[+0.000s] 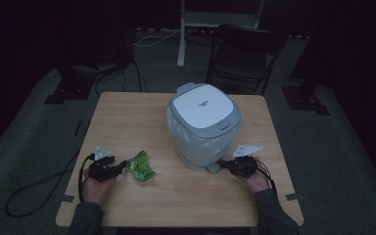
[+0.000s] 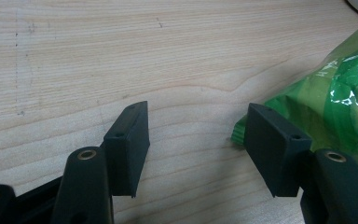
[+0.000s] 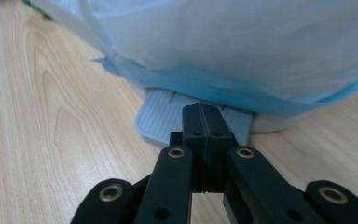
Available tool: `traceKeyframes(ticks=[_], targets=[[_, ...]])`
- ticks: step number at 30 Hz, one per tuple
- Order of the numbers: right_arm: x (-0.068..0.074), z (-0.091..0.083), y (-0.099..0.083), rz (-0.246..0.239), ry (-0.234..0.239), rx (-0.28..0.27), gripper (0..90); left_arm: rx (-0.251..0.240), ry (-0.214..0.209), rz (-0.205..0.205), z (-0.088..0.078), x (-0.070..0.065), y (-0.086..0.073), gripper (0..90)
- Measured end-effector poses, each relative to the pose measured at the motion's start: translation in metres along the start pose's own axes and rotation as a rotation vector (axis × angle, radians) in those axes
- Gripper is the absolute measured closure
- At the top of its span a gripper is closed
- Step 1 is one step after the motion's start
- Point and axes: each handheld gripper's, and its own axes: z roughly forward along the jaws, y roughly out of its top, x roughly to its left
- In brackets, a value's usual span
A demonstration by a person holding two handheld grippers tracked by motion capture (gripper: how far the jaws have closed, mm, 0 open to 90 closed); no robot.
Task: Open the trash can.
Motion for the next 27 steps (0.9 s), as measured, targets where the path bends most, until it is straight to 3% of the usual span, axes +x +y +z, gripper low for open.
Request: traceKeyframes(ticks=[7, 27], targets=[[0.0019, 0.0024, 0.0, -0.048, -0.024, 0.028, 90.0, -0.001, 0.0, 0.003, 0.0002, -0.0014, -0.0001, 41.1], [0.0003, 0.0049, -0.002, -0.023, -0.02, 0.021, 90.0, -0.001, -0.005, 0.001, 0.0001, -0.0014, -0.0002, 41.1]])
